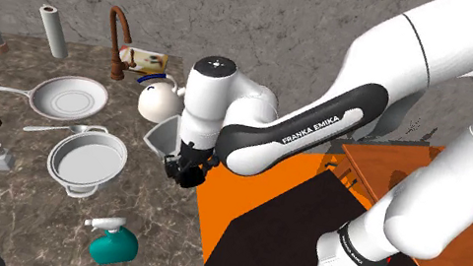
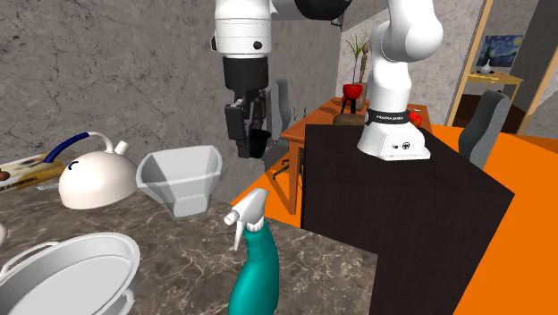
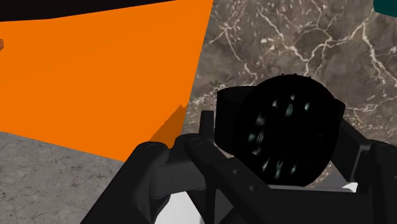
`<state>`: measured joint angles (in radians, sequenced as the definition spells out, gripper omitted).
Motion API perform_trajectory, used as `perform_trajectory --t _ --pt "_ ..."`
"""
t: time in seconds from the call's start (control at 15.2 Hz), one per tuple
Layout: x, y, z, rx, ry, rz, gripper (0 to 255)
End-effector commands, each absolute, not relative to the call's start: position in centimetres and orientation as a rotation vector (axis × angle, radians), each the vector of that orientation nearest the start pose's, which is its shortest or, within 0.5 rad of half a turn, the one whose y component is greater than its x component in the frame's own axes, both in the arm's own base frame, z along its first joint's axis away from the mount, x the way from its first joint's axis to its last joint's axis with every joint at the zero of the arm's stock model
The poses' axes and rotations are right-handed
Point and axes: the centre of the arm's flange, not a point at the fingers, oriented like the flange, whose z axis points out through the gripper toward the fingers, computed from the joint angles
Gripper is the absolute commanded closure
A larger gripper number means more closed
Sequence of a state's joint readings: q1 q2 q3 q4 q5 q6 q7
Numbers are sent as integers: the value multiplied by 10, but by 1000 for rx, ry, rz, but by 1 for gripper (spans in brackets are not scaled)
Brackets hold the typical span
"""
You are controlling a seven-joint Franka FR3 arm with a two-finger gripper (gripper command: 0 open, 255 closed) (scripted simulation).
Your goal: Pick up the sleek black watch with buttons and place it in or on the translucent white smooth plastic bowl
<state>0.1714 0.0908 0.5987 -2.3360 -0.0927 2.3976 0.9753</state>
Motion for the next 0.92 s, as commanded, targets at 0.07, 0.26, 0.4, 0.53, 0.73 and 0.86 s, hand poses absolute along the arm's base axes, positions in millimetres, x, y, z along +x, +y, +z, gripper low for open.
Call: perform_trajectory --t 0.07,0.26,0.4,0.53,0.73,0.86 --pt "367 355 317 -3150 218 -1 255" --pt "405 343 317 -3150 218 -1 255" --pt "430 334 316 -3150 218 -1 255" --pt "455 326 316 -3150 218 -1 255" --pt "492 314 316 -3150 218 -1 255" --pt "518 306 315 -3150 218 -1 255"
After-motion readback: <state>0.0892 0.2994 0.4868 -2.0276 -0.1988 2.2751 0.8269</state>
